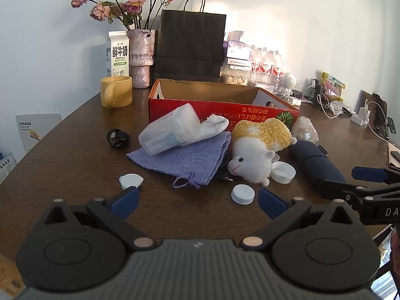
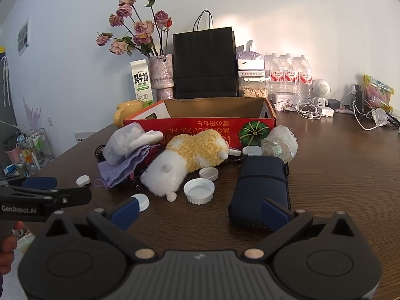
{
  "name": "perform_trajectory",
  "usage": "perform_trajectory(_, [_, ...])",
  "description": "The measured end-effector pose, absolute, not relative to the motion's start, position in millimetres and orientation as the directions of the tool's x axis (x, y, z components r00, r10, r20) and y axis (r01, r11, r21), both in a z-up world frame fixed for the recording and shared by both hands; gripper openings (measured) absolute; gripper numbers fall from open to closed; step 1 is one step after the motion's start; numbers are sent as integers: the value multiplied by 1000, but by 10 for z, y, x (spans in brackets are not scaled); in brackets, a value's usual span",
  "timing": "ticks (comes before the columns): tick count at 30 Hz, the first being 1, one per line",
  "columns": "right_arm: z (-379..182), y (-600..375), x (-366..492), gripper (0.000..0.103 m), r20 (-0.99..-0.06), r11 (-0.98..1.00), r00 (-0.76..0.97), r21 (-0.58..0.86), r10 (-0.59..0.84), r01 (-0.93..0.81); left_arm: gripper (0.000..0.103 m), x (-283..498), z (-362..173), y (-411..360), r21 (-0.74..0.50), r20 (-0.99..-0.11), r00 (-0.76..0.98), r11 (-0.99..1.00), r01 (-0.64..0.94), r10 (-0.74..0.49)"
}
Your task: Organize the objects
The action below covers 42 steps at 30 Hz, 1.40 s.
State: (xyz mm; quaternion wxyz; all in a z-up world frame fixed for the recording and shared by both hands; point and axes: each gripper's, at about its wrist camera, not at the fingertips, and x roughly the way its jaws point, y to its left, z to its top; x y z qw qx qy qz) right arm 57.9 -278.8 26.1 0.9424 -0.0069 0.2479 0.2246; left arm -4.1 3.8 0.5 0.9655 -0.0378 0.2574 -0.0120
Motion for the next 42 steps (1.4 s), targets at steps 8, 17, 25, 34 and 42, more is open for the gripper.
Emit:
perform_trajectory(8, [266, -2794, 589, 103, -470, 899, 777, 98, 419, -426, 103, -42, 4, 38, -78, -496, 867, 997, 3, -42])
perform_trajectory(17, [267, -2794, 590, 103, -470, 899, 777, 98, 420, -427, 103, -43, 2, 42, -79, -496, 867, 997, 5, -43])
perform_trajectory(25, [274, -2796, 584, 103, -469, 899, 777, 98, 420, -427, 103, -54, 18, 49, -80, -494, 868, 997, 4, -43])
perform_trajectory(34, [298, -2802, 585, 103, -469, 900, 777, 100, 420, -425, 103, -57, 21, 51, -81, -494, 868, 997, 4, -43])
perform_trajectory(42, [286, -2797, 590, 103, -469, 900, 778, 100, 419, -425, 103, -62, 23, 54, -80, -494, 869, 997, 1, -41])
